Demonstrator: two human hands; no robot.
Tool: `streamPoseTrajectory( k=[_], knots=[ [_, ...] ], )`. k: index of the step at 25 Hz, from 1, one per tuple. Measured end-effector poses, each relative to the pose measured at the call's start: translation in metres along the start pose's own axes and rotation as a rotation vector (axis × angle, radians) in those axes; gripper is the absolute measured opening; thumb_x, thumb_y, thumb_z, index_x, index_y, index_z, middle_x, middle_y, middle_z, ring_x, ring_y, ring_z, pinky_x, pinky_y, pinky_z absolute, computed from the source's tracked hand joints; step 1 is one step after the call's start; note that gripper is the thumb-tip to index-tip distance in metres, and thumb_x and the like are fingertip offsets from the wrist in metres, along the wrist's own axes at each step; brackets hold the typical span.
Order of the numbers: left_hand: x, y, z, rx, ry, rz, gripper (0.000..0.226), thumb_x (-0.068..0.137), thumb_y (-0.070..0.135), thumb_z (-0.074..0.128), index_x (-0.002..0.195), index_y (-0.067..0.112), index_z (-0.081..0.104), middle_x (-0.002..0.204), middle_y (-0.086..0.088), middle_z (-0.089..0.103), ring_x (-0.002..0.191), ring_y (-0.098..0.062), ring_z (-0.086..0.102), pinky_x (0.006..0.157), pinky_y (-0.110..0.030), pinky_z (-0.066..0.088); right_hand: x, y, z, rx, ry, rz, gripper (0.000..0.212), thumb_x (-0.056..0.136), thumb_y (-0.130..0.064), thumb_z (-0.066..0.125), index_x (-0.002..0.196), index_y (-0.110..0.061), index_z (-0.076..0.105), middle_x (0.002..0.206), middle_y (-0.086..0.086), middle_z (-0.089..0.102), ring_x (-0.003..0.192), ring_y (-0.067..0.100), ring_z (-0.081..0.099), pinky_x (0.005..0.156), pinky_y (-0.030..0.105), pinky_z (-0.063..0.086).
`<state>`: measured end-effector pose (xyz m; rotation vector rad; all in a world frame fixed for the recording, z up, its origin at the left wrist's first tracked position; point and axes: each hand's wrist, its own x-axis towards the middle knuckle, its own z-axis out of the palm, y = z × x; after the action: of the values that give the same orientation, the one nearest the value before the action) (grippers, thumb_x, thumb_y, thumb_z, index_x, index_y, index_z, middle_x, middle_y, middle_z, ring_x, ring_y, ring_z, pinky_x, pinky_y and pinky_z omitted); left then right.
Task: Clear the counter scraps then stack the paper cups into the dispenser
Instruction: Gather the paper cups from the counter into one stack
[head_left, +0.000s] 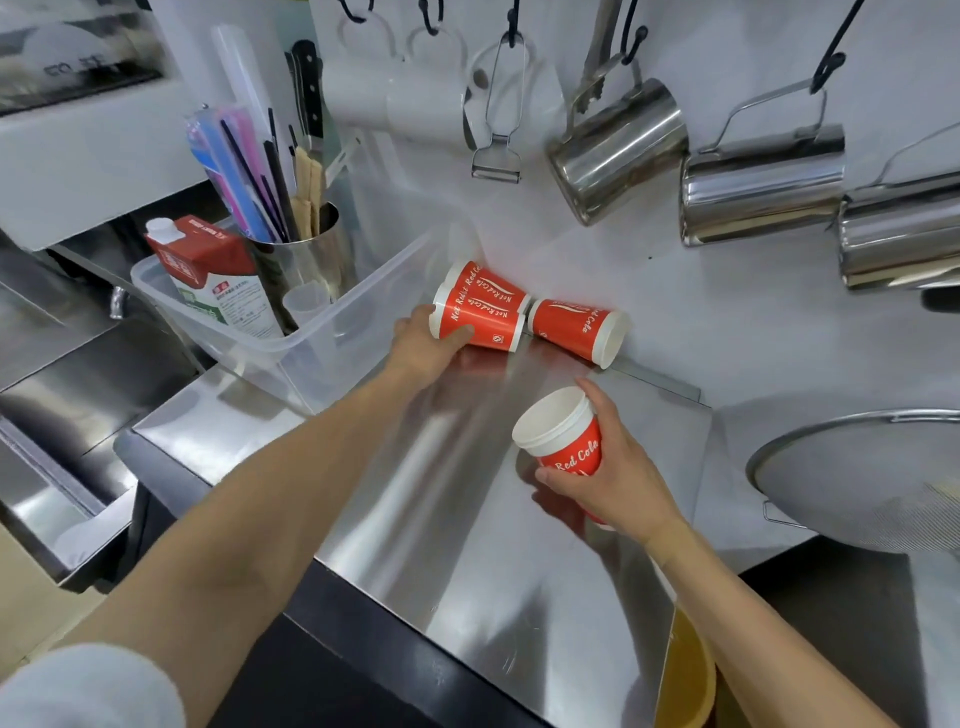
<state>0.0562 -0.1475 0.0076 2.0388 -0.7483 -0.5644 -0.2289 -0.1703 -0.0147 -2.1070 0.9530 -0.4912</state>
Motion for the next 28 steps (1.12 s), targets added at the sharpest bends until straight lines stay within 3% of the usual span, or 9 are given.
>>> streamPoseTrajectory(
  k=[4, 8, 13, 16, 18, 20, 24, 26, 28],
  knots=[
    [0.038, 0.001, 0.003, 0.149, 0.068, -0.064, 0.078, 0.084, 0.05, 0.071, 0.146, 0.016, 0.038, 0.145, -0.016, 0.041, 0.131, -0.035, 0.048, 0.109, -0.042, 0.04, 0.0, 0.003, 0.003, -0.02, 0.025, -0.009, 0.101, 0.057, -0.075, 0.071, 0.137, -0.071, 0.009, 0.135, -0.026, 0.04, 0.102, 0.004, 0.052, 0.075, 0.016, 0.044],
    [0.049, -0.002, 0.009, 0.211, 0.078, -0.06, 0.051, 0.091, 0.037, 0.064, 0.132, 0.008, 0.052, 0.134, -0.021, 0.055, 0.121, -0.038, 0.055, 0.103, -0.044, 0.046, -0.004, 0.001, 0.008, -0.058, 0.055, -0.024, 0.099, 0.06, -0.07, 0.073, 0.135, -0.071, 0.008, 0.14, -0.019, 0.044, 0.108, 0.008, 0.052, 0.079, 0.021, 0.048],
    [0.034, 0.003, 0.006, 0.009, 0.128, -0.053, 0.024, 0.09, 0.026, 0.064, 0.108, 0.011, 0.067, 0.123, -0.018, 0.064, 0.114, -0.036, 0.06, 0.098, -0.039, 0.049, -0.007, -0.001, 0.007, -0.075, 0.082, -0.044, 0.099, 0.064, -0.064, 0.077, 0.135, -0.071, 0.008, 0.139, -0.018, 0.045, 0.107, 0.007, 0.052, 0.077, 0.02, 0.048],
    [0.006, 0.009, 0.003, -0.072, 0.147, 0.009, 0.005, 0.082, 0.026, 0.071, 0.079, 0.027, 0.067, 0.124, -0.005, 0.059, 0.12, -0.026, 0.049, 0.09, -0.022, 0.042, -0.01, -0.004, 0.009, -0.095, 0.089, -0.048, 0.098, 0.066, -0.062, 0.078, 0.138, -0.067, 0.011, 0.141, -0.016, 0.045, 0.109, 0.006, 0.051, 0.081, 0.023, 0.05],
    [-0.017, 0.011, -0.001, -0.096, 0.148, 0.093, 0.022, 0.083, 0.023, 0.071, 0.067, 0.034, 0.06, 0.126, 0.007, 0.044, 0.119, -0.014, 0.035, 0.087, -0.007, 0.028, -0.012, -0.006, 0.011, -0.109, 0.084, -0.043, 0.098, 0.068, -0.061, 0.079, 0.14, -0.062, 0.013, 0.143, -0.015, 0.044, 0.11, 0.005, 0.048, 0.084, 0.024, 0.048],
    [-0.04, 0.01, -0.009, -0.165, 0.115, 0.138, 0.026, 0.087, 0.019, 0.069, 0.067, 0.032, 0.059, 0.13, 0.008, 0.04, 0.117, -0.01, 0.04, 0.091, -0.016, 0.033, -0.014, -0.008, 0.012, -0.117, 0.075, -0.035, 0.098, 0.068, -0.061, 0.079, 0.14, -0.06, 0.013, 0.142, -0.016, 0.045, 0.109, 0.004, 0.048, 0.083, 0.023, 0.045],
    [-0.08, 0.001, -0.026, -0.335, 0.091, 0.128, 0.03, 0.091, 0.014, 0.064, 0.063, 0.021, 0.056, 0.131, -0.007, 0.051, 0.109, -0.026, 0.062, 0.078, -0.028, 0.052, -0.029, -0.012, 0.017, -0.126, 0.041, -0.048, 0.097, 0.064, -0.068, 0.077, 0.133, -0.072, 0.01, 0.131, -0.029, 0.04, 0.105, 0.003, 0.05, 0.079, 0.016, 0.041],
    [-0.099, -0.003, -0.037, -0.411, 0.137, 0.145, 0.026, 0.093, 0.014, 0.062, 0.068, 0.022, 0.056, 0.133, -0.007, 0.053, 0.104, -0.021, 0.061, 0.087, -0.034, 0.05, -0.04, -0.012, 0.02, -0.14, 0.022, -0.059, 0.098, 0.06, -0.073, 0.074, 0.135, -0.071, 0.01, 0.128, -0.031, 0.038, 0.104, 0.003, 0.051, 0.079, 0.016, 0.041],
    [-0.118, -0.006, -0.048, -0.531, 0.143, 0.148, 0.011, 0.091, 0.022, 0.06, 0.08, 0.023, 0.058, 0.128, 0.0, 0.056, 0.096, -0.009, 0.059, 0.082, -0.025, 0.048, -0.049, -0.013, 0.022, -0.139, 0.01, -0.06, 0.099, 0.06, -0.073, 0.073, 0.136, -0.07, 0.011, 0.128, -0.032, 0.037, 0.104, 0.002, 0.051, 0.077, 0.013, 0.04]
  ],
)
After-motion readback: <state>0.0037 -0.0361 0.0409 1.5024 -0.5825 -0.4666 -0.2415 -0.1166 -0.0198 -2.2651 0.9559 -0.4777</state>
